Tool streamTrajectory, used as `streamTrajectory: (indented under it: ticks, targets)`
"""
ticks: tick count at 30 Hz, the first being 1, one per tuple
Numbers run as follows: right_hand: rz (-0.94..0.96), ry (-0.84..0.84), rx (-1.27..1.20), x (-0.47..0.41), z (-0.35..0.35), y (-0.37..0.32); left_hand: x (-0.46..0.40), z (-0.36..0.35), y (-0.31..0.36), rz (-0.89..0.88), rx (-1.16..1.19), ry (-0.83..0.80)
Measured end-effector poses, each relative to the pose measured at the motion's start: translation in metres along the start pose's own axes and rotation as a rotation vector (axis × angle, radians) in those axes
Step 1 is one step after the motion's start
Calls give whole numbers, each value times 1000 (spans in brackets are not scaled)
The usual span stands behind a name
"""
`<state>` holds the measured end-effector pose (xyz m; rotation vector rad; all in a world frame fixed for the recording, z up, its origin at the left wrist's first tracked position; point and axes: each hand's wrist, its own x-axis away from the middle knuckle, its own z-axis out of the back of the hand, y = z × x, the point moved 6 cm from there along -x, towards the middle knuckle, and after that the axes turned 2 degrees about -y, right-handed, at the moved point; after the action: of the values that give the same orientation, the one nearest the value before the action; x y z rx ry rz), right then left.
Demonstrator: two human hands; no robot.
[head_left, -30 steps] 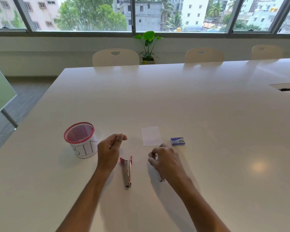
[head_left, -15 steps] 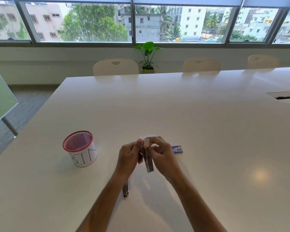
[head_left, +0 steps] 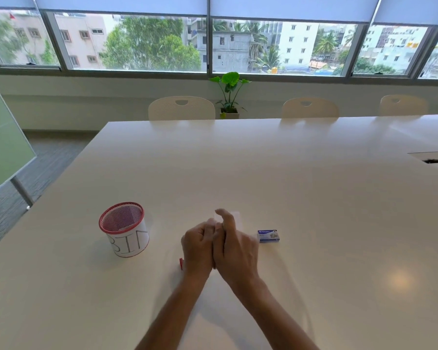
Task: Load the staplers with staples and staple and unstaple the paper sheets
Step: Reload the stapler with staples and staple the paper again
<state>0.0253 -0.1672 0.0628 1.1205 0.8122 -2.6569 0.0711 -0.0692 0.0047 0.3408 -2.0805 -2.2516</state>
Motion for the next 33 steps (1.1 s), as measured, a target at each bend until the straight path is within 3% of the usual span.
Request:
streamTrajectory:
  ticks: [3, 6, 13, 19, 27, 33]
  targets:
    - [106, 129, -42, -3, 8, -11, -3, 8, -13, 201, 211, 104]
    - [124, 186, -132, -3, 14, -16, -4, 14, -6, 172, 233, 145]
    - [129, 136, -221, 18, 26, -7, -7, 23, -2, 247, 307, 180]
    - [84, -4, -209, 44, 27, 3, -13, 36, -8, 284, 260, 223]
    - [1, -316, -39, 56, 14, 4, -11, 33, -14, 309, 296, 235]
    - [-74, -446, 10, 52, 9, 6, -10, 24, -15, 337, 333, 139]
